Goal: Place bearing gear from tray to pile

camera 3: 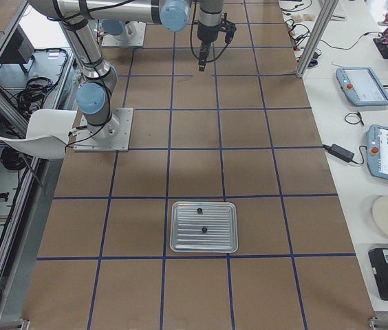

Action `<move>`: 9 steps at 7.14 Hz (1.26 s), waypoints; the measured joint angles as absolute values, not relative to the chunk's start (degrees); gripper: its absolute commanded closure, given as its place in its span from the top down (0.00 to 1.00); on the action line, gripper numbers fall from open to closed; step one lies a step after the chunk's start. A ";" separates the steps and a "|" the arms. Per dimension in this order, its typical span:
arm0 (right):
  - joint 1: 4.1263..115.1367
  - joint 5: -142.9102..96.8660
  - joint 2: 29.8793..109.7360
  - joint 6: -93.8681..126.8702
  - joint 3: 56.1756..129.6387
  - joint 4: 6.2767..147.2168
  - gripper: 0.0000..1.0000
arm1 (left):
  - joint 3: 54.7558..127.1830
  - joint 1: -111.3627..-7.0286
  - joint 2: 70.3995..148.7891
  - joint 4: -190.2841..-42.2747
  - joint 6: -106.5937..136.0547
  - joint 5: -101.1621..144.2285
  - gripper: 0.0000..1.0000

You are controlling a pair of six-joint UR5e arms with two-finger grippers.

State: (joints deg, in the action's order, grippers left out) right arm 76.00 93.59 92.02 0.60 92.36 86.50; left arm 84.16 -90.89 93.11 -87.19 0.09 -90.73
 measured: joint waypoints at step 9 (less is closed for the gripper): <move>41.35 96.91 73.90 -38.94 91.57 109.74 1.00 | 83.92 -90.96 93.35 -87.19 0.09 -90.77 1.00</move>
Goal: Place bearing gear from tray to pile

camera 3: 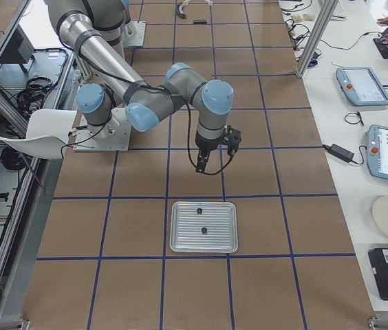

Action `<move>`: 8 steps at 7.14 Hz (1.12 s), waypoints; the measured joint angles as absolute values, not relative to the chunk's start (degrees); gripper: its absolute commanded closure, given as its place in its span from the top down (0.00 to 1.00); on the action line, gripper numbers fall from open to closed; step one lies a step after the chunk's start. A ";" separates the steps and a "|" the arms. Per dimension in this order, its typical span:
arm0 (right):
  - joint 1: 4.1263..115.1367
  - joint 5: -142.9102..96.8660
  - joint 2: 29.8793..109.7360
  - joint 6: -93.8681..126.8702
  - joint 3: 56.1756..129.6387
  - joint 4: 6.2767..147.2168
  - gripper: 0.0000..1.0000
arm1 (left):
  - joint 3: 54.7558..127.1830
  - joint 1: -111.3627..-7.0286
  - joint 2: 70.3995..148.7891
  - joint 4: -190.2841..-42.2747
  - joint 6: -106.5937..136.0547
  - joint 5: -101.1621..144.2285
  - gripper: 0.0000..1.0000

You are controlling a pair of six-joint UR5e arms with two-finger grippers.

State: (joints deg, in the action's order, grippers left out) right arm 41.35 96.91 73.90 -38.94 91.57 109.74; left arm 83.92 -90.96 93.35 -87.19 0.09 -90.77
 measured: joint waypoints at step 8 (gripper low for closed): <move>35.71 96.86 56.33 -43.07 85.26 117.46 0.78 | 84.03 -90.94 93.35 -87.12 0.09 -90.74 1.00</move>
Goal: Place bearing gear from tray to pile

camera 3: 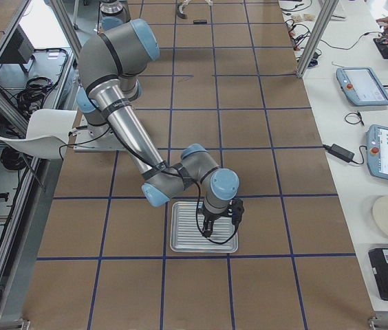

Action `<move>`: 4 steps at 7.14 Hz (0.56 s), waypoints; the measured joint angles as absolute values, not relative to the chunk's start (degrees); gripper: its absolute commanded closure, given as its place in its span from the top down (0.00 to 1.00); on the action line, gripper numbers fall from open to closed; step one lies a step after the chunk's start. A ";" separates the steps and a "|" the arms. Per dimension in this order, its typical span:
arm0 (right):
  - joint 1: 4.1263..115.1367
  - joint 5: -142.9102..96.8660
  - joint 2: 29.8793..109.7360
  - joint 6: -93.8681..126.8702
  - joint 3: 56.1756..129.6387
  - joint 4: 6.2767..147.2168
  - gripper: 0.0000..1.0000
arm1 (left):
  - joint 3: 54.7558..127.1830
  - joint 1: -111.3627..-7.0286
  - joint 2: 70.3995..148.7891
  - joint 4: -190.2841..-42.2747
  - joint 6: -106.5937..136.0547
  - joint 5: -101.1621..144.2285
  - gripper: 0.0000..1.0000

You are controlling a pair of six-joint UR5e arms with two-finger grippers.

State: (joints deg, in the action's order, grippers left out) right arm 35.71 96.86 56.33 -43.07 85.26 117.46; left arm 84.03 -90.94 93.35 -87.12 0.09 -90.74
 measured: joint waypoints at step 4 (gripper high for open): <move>34.84 95.81 52.59 -43.56 84.74 120.76 0.71 | 84.04 -90.96 93.39 -87.14 0.09 -90.66 1.00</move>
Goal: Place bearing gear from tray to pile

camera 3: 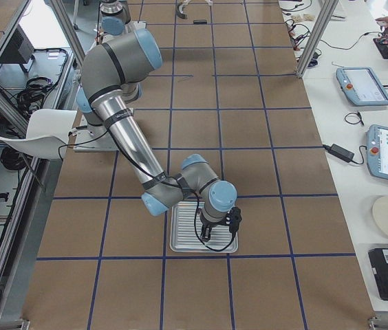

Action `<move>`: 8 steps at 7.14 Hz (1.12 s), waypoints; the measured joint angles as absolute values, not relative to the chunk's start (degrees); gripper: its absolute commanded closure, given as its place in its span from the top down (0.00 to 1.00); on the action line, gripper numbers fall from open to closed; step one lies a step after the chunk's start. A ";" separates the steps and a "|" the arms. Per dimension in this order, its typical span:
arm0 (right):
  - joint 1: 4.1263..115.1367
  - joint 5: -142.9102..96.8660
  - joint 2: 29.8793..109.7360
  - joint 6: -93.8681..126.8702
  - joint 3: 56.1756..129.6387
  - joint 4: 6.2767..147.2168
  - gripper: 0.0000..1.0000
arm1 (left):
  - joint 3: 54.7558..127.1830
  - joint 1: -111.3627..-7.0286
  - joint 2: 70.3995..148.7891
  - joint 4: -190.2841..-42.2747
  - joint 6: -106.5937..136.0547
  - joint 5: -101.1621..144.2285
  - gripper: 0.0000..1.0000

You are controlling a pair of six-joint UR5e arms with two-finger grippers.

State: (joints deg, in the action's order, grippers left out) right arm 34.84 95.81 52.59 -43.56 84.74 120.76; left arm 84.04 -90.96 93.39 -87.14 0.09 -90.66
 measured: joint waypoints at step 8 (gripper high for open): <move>34.81 96.07 52.10 -43.67 85.46 121.00 0.11 | 84.02 -91.04 93.40 -87.18 0.09 -90.62 1.00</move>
State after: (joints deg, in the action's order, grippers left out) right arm 34.81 96.07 52.10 -43.67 85.46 121.00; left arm 84.02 -91.04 93.40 -87.18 0.09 -90.62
